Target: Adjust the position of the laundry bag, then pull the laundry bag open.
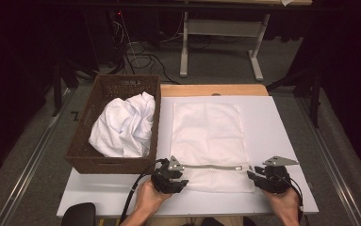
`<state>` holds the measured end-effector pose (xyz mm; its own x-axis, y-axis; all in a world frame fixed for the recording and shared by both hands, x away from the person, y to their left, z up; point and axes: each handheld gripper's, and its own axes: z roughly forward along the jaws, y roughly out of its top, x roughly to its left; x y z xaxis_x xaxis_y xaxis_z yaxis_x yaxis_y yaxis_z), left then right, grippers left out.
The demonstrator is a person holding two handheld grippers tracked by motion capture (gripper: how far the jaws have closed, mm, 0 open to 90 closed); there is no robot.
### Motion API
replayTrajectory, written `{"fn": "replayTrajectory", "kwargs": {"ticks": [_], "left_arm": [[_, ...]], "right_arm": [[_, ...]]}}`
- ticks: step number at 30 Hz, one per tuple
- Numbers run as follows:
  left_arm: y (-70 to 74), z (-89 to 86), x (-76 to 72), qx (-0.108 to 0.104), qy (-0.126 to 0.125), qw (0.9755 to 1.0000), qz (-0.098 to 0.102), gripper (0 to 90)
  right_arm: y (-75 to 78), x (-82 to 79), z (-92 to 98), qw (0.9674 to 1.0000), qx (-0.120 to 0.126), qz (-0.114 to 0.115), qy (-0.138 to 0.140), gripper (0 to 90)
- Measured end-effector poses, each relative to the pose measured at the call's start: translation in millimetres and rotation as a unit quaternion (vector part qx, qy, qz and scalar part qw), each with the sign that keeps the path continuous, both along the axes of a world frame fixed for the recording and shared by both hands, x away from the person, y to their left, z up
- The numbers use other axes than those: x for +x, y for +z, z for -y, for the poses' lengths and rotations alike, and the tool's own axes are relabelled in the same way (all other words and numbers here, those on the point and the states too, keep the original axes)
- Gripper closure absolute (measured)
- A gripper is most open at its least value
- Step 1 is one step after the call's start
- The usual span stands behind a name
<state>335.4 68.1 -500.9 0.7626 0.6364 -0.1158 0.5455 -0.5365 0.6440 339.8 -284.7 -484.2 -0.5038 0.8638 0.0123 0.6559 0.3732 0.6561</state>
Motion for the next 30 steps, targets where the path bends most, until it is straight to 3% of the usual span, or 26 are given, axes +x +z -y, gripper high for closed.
{"fn": "replayTrajectory", "kwargs": {"ticks": [3, 8, 13, 17, 24, 30], "left_arm": [[0.4, 0.6, -0.3, -0.002, 0.005, 1.0000, 0.006, 54.9], [5.0, 1.0, 0.0, -0.014, 0.006, 0.9997, 0.017, 50.3], [10.7, 4.6, 0.0, -0.014, 0.002, 0.9993, 0.033, 49.8], [13.9, 11.3, 1.9, -0.014, -0.005, 0.9990, 0.042, 51.2], [25.9, 38.7, 10.6, -0.011, -0.026, 0.9985, 0.048, 50.8], [30.3, 66.6, 22.8, -0.015, -0.025, 0.9991, 0.031, 51.8]], "right_arm": [[0.5, 0.7, 1.9, 1.0000, 0.006, 0.004, -0.005, 61.3], [1.8, 1.8, 2.6, 0.9998, 0.007, 0.017, -0.002, 70.1], [1.9, 7.8, 4.6, 0.9998, 0.010, 0.015, 0.001, 81.1], [1.1, 12.9, 4.9, 0.9997, 0.018, 0.010, 0.010, 84.0], [-2.7, 18.6, 10.5, 0.9997, 0.022, 0.004, 0.010, 82.9], [-3.2, 19.8, 13.3, 0.9996, 0.029, -0.002, 0.005, 80.1]]}}
